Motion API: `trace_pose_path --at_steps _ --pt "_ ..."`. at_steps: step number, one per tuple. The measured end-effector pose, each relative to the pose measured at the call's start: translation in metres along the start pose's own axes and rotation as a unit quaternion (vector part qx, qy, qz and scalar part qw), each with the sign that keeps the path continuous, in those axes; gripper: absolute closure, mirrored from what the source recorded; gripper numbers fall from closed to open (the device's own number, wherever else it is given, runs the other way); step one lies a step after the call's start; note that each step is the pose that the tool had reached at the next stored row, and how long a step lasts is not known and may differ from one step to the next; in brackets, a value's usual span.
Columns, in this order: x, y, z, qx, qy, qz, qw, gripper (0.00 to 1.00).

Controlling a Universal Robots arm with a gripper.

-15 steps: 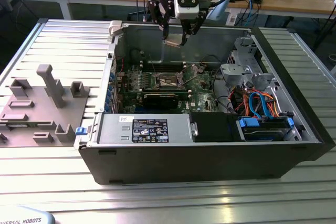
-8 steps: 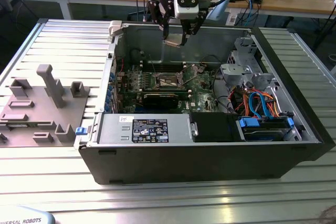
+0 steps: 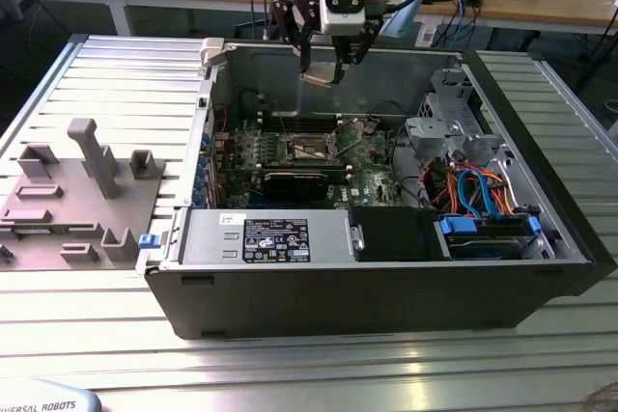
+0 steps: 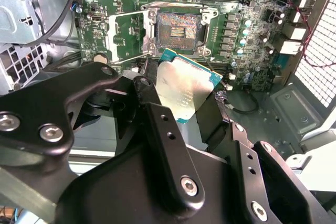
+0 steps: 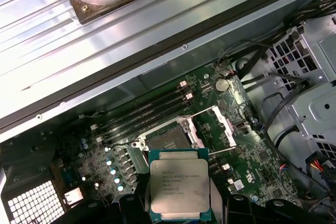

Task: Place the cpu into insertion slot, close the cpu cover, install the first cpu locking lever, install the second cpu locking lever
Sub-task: 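Place the cpu into insertion slot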

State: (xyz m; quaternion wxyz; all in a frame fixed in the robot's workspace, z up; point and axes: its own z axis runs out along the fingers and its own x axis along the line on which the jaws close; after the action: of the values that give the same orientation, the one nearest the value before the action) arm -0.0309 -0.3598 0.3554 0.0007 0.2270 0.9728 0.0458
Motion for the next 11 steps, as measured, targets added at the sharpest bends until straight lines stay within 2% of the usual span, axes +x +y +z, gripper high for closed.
trace_pose_path --at_steps 11 --pt "0.0 0.0 0.0 -0.0001 -0.0005 0.005 1.0 0.46"
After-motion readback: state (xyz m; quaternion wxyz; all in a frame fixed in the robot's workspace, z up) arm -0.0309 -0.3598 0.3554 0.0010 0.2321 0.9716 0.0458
